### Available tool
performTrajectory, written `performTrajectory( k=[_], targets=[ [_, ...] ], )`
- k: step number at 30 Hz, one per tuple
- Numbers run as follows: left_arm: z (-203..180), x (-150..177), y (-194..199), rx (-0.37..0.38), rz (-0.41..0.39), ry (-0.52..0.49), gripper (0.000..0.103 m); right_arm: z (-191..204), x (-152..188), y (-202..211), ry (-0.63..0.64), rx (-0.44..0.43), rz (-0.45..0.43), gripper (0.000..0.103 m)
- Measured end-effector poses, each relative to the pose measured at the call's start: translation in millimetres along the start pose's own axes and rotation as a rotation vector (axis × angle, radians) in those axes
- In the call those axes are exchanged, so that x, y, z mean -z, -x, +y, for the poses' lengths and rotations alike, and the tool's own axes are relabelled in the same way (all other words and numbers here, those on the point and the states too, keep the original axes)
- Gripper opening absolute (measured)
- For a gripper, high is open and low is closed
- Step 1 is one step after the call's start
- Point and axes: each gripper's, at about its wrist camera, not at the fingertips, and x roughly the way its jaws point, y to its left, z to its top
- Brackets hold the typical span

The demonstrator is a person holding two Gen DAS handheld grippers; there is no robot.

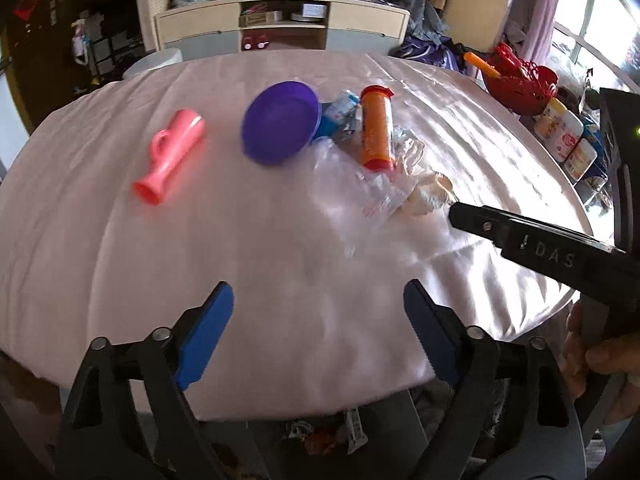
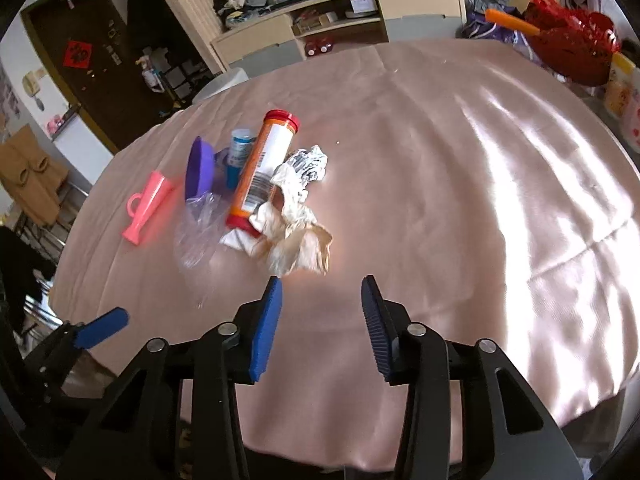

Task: Collect trash
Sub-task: 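Grasp the clear plastic bag with the left tool while the right tool grasps tissue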

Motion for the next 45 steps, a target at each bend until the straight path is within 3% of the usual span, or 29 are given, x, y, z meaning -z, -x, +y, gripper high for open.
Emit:
performTrajectory(
  k=[6, 10, 13, 15, 16, 24, 35, 36, 39, 45],
  targets=[
    [-2, -18, -29, 0.009, 0.010, 0.006, 0.074, 0, -10, -12, 0.012, -0.016, 0.002, 0.034],
    [-4, -26, -38, 0.018, 0.008, -0.002, 0.067, 4, -12, -17, 0.029, -0.034, 0.011, 0.019],
    [-1, -31, -39, 0.040, 0.008, 0.003, 0.051, 6, -15, -21, 0.037, -0.050, 0.021, 0.010],
    [1, -32, -39, 0.056, 0.014, 0.006, 0.034, 7, -16, -22, 0.041, -0.058, 0.024, 0.005],
    [1, -32, -39, 0.060, 0.016, 0.007, 0.033, 8, -16, -21, 0.042, -0.059, 0.021, 0.002],
    [5, -23, -27, 0.070, 0.005, 0.007, 0.019, 11, -19, -7, 0.053, -0.060, -0.019, 0.001],
    [24, -14, -16, 0.035, 0.002, 0.015, 0.018, 19, -31, -4, 0.058, -0.018, -0.067, 0.008],
    [27, -13, -16, 0.033, 0.003, 0.018, 0.018, 19, -31, -7, 0.056, -0.013, -0.066, 0.010],
    [35, -11, -14, 0.030, 0.004, 0.020, 0.018, 18, -31, -14, 0.037, -0.016, -0.073, 0.044],
    [41, -11, -14, 0.032, 0.005, 0.019, 0.018, 27, -29, -32, 0.067, -0.009, -0.049, 0.043]
  ],
)
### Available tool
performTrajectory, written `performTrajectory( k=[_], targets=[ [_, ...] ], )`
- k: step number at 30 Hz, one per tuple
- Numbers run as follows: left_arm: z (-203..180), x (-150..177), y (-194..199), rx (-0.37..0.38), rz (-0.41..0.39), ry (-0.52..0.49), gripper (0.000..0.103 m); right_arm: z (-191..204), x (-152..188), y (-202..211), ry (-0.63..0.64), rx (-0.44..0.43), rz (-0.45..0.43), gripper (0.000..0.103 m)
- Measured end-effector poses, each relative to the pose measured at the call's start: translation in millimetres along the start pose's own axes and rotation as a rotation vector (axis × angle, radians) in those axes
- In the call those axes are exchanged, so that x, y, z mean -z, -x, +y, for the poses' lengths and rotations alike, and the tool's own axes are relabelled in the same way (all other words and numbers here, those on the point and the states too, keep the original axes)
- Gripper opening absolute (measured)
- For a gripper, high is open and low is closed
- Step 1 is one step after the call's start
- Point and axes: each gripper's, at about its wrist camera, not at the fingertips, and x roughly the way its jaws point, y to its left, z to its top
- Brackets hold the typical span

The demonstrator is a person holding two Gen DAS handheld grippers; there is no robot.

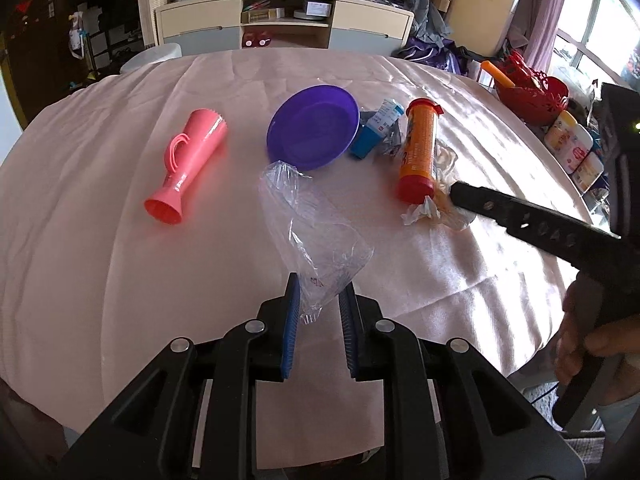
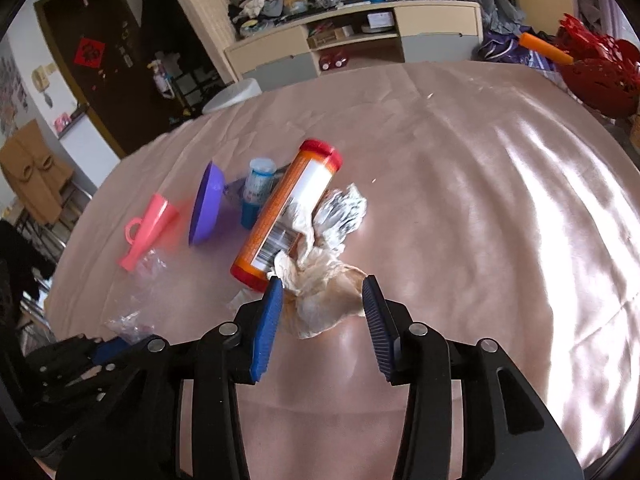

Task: Collect trash
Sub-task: 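Grasp the clear plastic bag with the left tool while the right tool grasps tissue, then carry the bag and tissue over the bin and open both tools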

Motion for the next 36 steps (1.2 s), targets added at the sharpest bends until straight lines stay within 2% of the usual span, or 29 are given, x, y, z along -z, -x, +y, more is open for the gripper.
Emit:
performTrajectory(
  k=[3, 5, 8, 14, 22, 30, 36],
  targets=[
    [0, 1, 0, 0.004, 0.001, -0.002, 0.018, 10, 5, -5, 0.037, 0.009, 0.003, 0.041],
    [1, 1, 1, 0.007, 0.003, -0.001, 0.018, 17, 7, -6, 0.063, 0.002, 0.012, 0.023],
    [1, 3, 3, 0.015, 0.007, 0.002, 0.018, 24, 12, -2, 0.086, -0.018, 0.021, 0.014],
    [-5, 7, 18, 0.033, 0.007, -0.008, 0.018, 26, 20, 26, 0.096, -0.046, 0.001, 0.012],
    [-18, 26, 73, 0.060, -0.048, -0.007, 0.018, 27, 45, 92, 0.113, -0.072, -0.048, 0.012],
    [-28, 81, 119, 0.091, -0.058, 0.015, 0.018, 30, 87, 139, 0.129, -0.077, -0.073, 0.012],
    [-32, 128, 126, 0.101, -0.022, 0.034, 0.018, 32, 120, 140, 0.123, -0.078, -0.039, 0.012]
  ],
)
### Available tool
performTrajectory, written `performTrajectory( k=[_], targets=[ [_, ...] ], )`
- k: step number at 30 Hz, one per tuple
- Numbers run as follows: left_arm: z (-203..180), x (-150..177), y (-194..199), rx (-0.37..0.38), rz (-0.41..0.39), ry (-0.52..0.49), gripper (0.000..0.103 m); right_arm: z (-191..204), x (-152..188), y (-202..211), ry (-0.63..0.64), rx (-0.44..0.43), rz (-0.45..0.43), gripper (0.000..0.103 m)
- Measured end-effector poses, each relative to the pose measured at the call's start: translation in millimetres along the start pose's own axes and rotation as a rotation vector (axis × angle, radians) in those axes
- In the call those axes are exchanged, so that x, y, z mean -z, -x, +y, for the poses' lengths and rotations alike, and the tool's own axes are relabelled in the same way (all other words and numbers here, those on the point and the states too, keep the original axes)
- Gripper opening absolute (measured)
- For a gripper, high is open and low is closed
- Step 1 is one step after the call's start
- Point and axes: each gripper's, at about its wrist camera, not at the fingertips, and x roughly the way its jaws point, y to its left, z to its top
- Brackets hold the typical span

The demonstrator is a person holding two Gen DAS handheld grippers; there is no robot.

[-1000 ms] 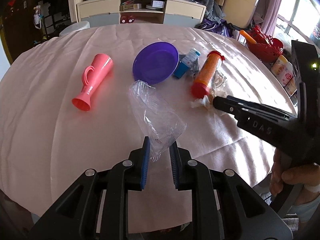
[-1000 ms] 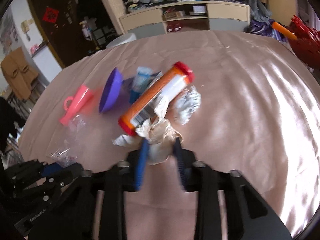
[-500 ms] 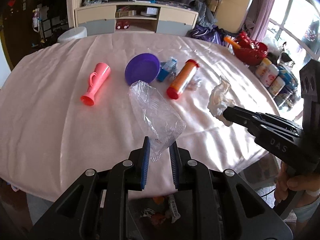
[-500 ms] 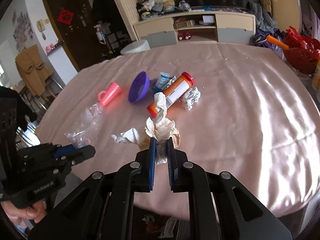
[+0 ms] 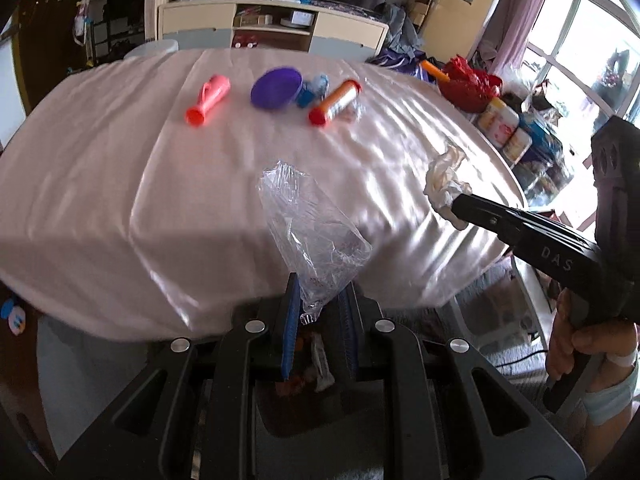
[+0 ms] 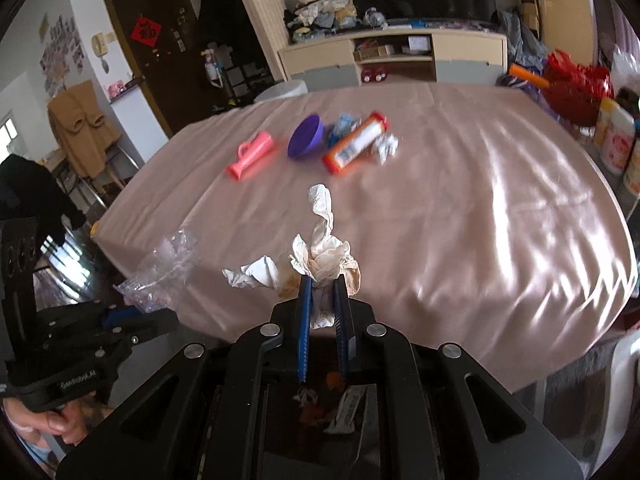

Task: Collect trash
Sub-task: 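Carry the bag and tissue over the bin and open both tools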

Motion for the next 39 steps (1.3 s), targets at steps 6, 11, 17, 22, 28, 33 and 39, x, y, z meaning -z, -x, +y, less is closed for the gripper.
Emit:
performTrajectory(
  k=[6, 11, 17, 22, 28, 33, 39],
  targets=[
    [-4, 36, -13, 0.016, 0.063, 0.000, 0.018, 5, 35, -19, -0.022, -0.008, 0.074, 0.012],
    [-2, 56, -30, 0.025, 0.122, 0.003, 0.018, 8, 56, -36, -0.031, -0.006, 0.135, 0.012],
    [2, 70, -54, 0.038, 0.196, 0.008, 0.018, 1, 74, -54, -0.073, -0.019, 0.203, 0.013],
    [12, 84, -77, 0.057, 0.276, 0.038, 0.019, 0, 85, -64, -0.074, -0.015, 0.260, 0.013],
    [11, 87, -82, 0.047, 0.290, 0.020, 0.020, 4, 90, -75, -0.068, -0.017, 0.299, 0.015],
    [11, 87, -84, 0.032, 0.293, 0.023, 0.033, 4, 89, -78, -0.073, -0.025, 0.303, 0.025],
    [15, 85, -80, 0.006, 0.280, 0.034, 0.046, 1, 86, -76, -0.090, -0.016, 0.287, 0.042]
  ],
)
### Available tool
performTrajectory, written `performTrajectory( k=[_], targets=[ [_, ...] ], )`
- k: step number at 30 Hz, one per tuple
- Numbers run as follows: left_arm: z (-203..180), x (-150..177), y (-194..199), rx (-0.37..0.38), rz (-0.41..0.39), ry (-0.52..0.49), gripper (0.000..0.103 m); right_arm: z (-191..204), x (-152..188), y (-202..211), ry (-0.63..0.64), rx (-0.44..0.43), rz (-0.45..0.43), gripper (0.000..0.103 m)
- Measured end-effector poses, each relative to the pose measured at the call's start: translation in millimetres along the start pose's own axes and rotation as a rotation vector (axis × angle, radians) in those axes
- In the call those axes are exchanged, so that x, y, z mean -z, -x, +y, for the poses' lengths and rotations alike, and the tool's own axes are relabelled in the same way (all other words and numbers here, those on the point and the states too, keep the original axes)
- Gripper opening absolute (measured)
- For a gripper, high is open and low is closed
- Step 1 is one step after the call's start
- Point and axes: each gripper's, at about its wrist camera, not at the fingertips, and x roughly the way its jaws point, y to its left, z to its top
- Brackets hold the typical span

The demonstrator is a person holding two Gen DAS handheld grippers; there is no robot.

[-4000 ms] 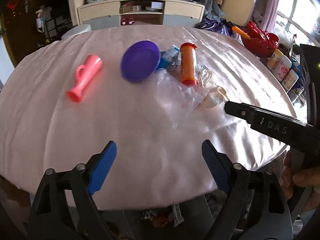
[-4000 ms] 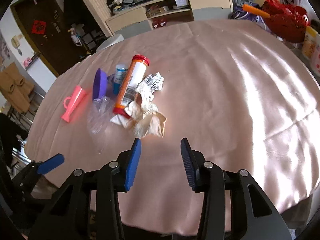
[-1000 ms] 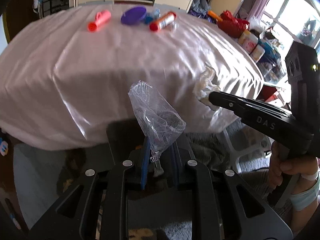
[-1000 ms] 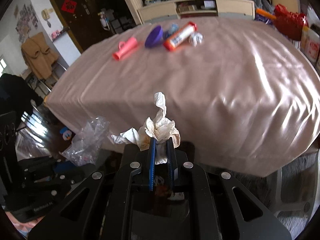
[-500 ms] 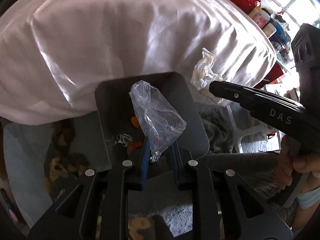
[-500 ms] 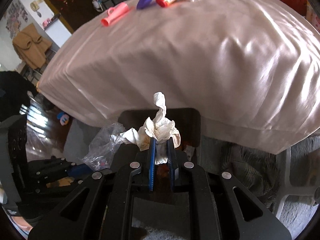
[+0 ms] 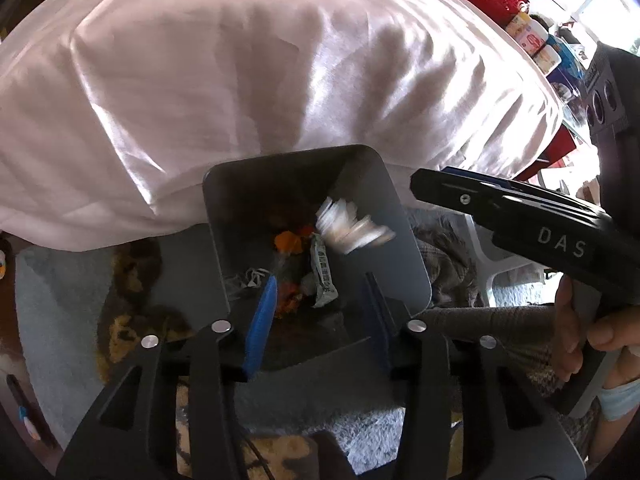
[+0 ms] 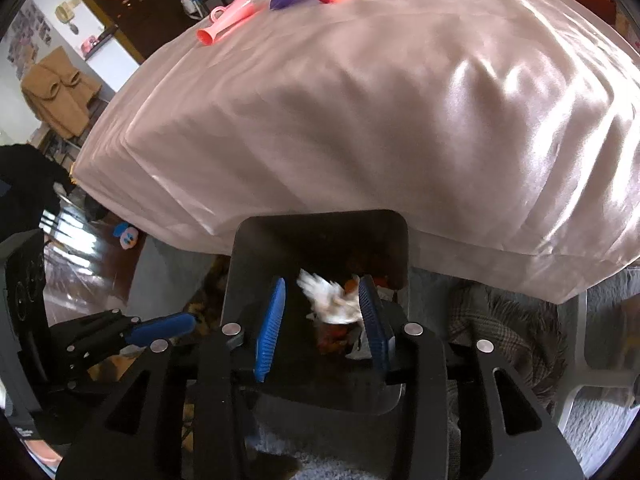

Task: Collect trash
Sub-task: 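Carry the bag and tissue over the bin and open both tools, then move both open tools back over the table toward the items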

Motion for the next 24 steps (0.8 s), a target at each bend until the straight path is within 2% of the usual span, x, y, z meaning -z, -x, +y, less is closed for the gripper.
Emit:
performTrajectory(
  k=[1, 3, 4, 5, 6, 7, 8, 9, 15, 24],
  targets=[
    [1, 0, 1, -0.005, -0.002, 0.001, 0.047, -1, 0, 1, -0.004, 0.003, -0.005, 0.047],
    [2, -1, 4, -0.023, -0.010, 0.002, 0.058, -4, -1, 6, -0.016, 0.009, -0.024, 0.059],
    [3, -1, 5, -0.027, -0.013, 0.003, 0.061, -4, -2, 8, -0.022, 0.011, -0.036, 0.070],
    [3, -2, 8, -0.037, -0.020, 0.003, 0.071, -6, -3, 10, -0.029, 0.015, -0.050, 0.082],
    [3, -3, 10, -0.049, -0.026, 0.003, 0.082, -7, -4, 14, -0.039, 0.023, -0.070, 0.087],
    [4, -3, 11, -0.060, -0.032, 0.004, 0.087, -8, -5, 17, -0.045, 0.029, -0.085, 0.095],
    [5, -4, 14, -0.075, -0.040, 0.006, 0.094, -9, -5, 19, -0.048, 0.034, -0.095, 0.095],
    [5, -5, 14, -0.079, -0.041, 0.008, 0.095, -10, -6, 22, -0.051, 0.036, -0.105, 0.095],
    [7, -12, 21, -0.071, -0.045, 0.019, 0.095, -14, -16, 39, -0.056, 0.046, -0.148, 0.095],
    [13, -51, 62, -0.108, -0.164, 0.023, 0.095, -20, -63, 74, -0.062, 0.086, -0.235, 0.095]
  ],
)
